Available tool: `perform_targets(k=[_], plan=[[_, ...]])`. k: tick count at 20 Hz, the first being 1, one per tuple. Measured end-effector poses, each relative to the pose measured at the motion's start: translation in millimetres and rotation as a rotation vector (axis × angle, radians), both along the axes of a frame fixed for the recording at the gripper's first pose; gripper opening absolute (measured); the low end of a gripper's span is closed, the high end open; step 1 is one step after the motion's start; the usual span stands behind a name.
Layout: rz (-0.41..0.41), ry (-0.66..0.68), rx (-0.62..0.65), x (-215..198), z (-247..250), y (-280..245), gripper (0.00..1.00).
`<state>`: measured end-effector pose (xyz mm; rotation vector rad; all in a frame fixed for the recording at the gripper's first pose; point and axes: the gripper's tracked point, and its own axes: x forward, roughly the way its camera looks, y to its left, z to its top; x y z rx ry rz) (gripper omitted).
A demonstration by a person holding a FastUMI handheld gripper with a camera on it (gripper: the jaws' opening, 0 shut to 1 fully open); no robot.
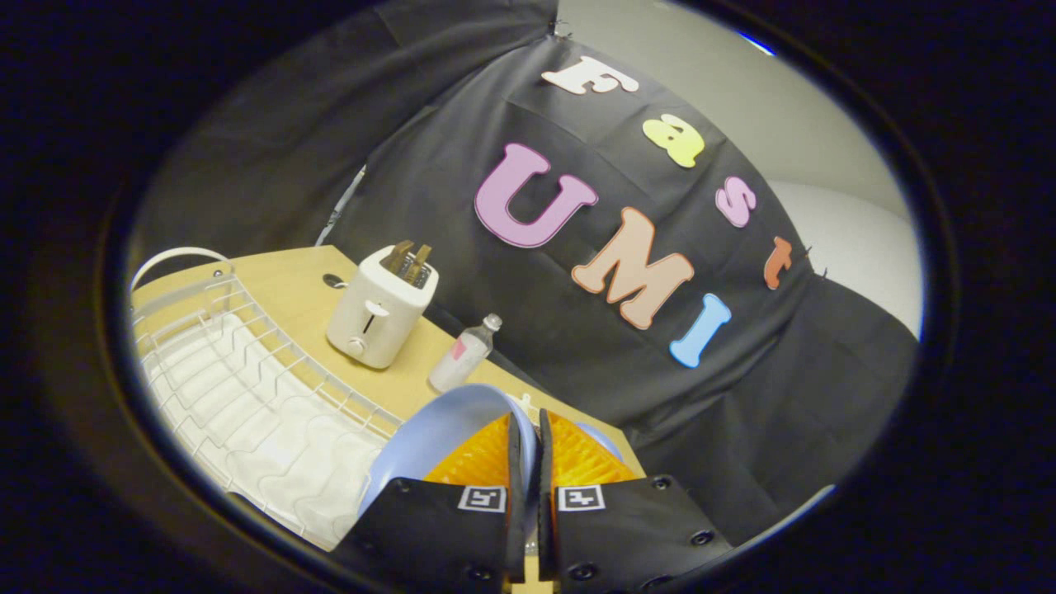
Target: Take the plate from the dish rack, then take the spoon from the basket and place it into the plate.
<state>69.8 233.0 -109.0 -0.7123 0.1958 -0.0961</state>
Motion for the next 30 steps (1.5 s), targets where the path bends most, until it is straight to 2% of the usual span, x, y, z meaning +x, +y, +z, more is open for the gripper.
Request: perform_targets(k=[6,9,18,21,30], plan=[[0.033,-0.002,0.048,7.8,17.3,0.7,0.08],[0.032,0.002,0.066,3.5,22.4,-15.7,0.08],[-0.034,-0.027,0.23,-24.3,58.8,-107.7,0.08],[-0.039,-0.084,0.276,-36.9,74.1,-140.8,0.08],[-0.079,-0.035,0.375,-77.7,50.9,-217.2,0.08]])
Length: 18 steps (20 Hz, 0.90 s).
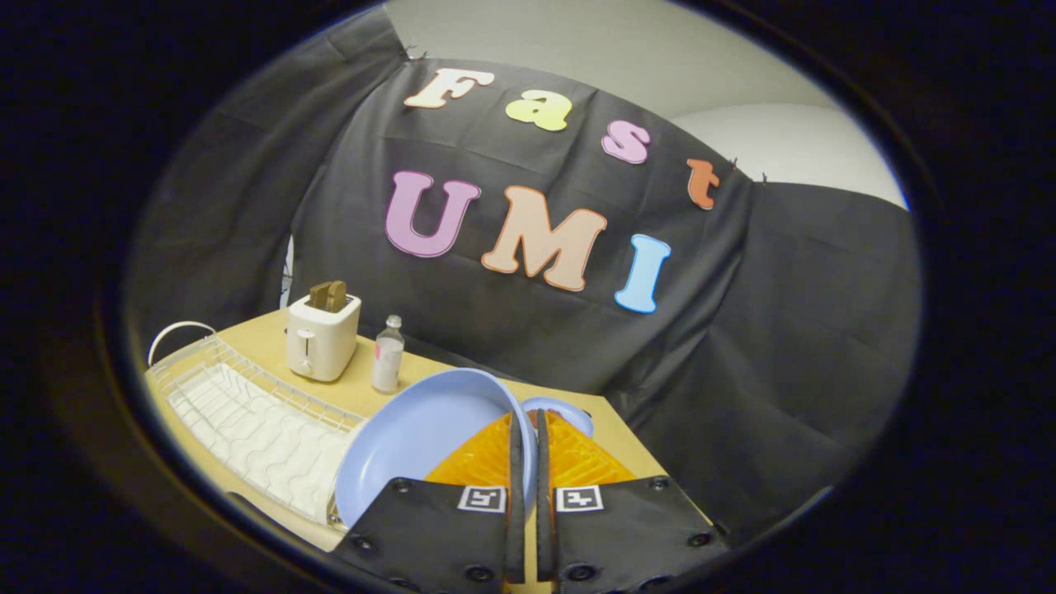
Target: Take the plate from the dish rack, then take the spoon from the basket and place it into the plate.
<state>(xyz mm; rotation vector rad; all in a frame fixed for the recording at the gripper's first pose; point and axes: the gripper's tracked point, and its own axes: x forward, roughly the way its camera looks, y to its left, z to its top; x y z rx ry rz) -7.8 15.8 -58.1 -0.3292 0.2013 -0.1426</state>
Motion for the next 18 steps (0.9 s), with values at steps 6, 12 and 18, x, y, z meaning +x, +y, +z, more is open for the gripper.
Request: perform_targets(k=[6,12,18], plan=[[0.043,0.069,0.081,-23.9,-33.1,-15.0,0.08],[0.062,0.148,0.171,-45.8,-75.1,-30.7,0.08],[0.058,0.235,0.334,-58.0,-121.7,-49.3,0.08]])
